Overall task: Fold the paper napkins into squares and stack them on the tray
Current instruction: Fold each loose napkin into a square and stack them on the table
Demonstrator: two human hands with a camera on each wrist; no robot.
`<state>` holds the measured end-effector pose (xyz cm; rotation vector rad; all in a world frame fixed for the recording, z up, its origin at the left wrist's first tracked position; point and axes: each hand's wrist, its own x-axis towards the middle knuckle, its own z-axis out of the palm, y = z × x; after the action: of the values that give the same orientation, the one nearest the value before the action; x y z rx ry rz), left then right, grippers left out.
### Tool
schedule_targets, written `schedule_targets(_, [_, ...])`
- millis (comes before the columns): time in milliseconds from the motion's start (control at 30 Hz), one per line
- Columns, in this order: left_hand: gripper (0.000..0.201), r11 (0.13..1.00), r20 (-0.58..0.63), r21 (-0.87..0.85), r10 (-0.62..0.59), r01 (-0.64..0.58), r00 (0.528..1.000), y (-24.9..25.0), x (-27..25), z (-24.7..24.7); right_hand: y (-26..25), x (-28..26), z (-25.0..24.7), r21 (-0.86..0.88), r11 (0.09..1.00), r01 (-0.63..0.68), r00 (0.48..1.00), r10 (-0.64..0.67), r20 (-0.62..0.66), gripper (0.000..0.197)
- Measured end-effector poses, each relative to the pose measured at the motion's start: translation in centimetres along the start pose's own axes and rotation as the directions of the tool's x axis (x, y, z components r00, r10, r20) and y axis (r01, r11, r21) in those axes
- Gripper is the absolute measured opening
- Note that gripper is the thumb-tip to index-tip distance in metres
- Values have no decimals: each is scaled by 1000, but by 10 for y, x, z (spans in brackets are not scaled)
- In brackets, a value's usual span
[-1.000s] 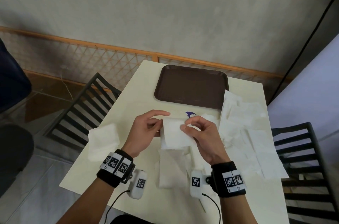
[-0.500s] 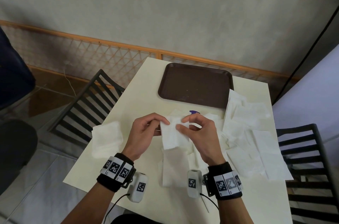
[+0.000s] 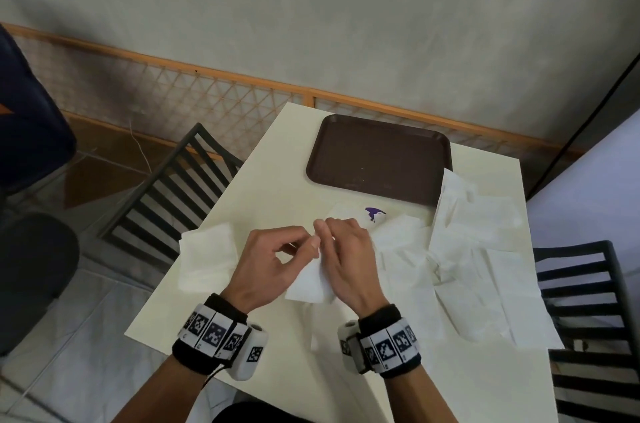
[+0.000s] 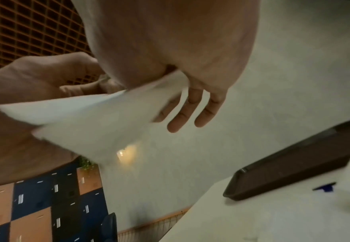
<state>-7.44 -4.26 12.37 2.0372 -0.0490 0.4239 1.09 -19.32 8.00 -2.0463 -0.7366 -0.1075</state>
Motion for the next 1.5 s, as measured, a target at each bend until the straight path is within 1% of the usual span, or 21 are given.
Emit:
schedule_targets(100, [26,992,-191,12,-123,128,974,-4,-2,-4,13,2,0,76,990,-121,992,123,-28,46])
schedule_targets(200, [22,954,-353,-64,-296,293,887,-24,2,-12,34,8,-5,162,952,-260,958,276,-80,46])
schedule_targets(267, [22,908,-333,-114,-417,402,846,-59,6,-17,55,10,-6,104,934,-342,938,346,-23,45])
schedule_targets(333, [34,850,-262,-93,-524,519,810,-106,7,-17,77,6,-4,-57,926,-373,917,378,125,36])
schedule_targets(433, [44,785,-175,88,-594,613,785,-162,4,-5,89,-4,-2,-311,905,-289,843,395,366,26])
schedule_targets(500, [39,734,-139,237,-623,637,770,-180,2,6,89,-13,-1,-420,879,-226,779,422,464,36])
schedule_targets(567, [40,684,-142,374,-625,626,768,-185,0,15,91,-23,1,-533,833,-146,735,452,505,50])
schedule_targets(633, [47,646,-164,483,-597,592,785,-177,-2,23,94,-30,3,-599,796,-83,722,462,515,52])
schedule_targets(667, [48,655,-183,493,-566,573,804,-169,-3,27,96,-32,3,-603,794,-75,719,462,519,46])
schedule_targets(733, [45,734,-206,465,-454,495,867,-149,-6,33,95,-32,-1,-549,828,-109,724,445,527,27])
schedule_targets(800, [43,852,-125,342,-376,396,918,-124,-11,37,91,-29,-10,-439,883,-168,747,404,528,16])
schedule_targets(833, [46,898,-32,219,-385,382,922,-109,-14,39,87,-28,-17,-352,915,-196,774,365,518,17])
schedule_targets(900, [50,906,175,-34,-410,422,895,-82,-19,42,76,-23,-32,-131,964,-233,843,267,467,18])
schedule_targets(967, [46,896,231,-127,-390,425,891,-64,-22,46,61,-15,-47,10,968,-250,892,226,392,17])
schedule_targets(1067, [27,882,134,-235,-386,408,912,-49,-23,50,47,-3,-64,112,960,-255,934,214,287,15])
schedule_targets(1167, [15,886,36,-282,-372,367,927,-43,-22,55,45,-1,-68,155,949,-273,941,230,249,15])
schedule_targets(1267, [15,960,-74,-124,-260,249,963,-50,-15,58,49,0,-68,105,956,-274,939,243,243,17])
schedule_targets(1333, [15,990,-96,27,-133,136,986,-44,-11,56,44,-5,-73,127,957,-262,954,236,186,18])
schedule_targets(1400, [14,995,-70,78,-61,67,996,-38,-2,53,39,-3,-72,203,926,-318,939,278,203,35])
schedule_targets(1467, [15,998,-91,3,-54,55,994,-29,5,50,35,-6,-69,303,879,-369,917,290,274,48])
schedule_targets(1500, [17,996,-125,-54,-81,75,989,-23,8,47,34,-7,-68,339,857,-388,905,285,316,47])
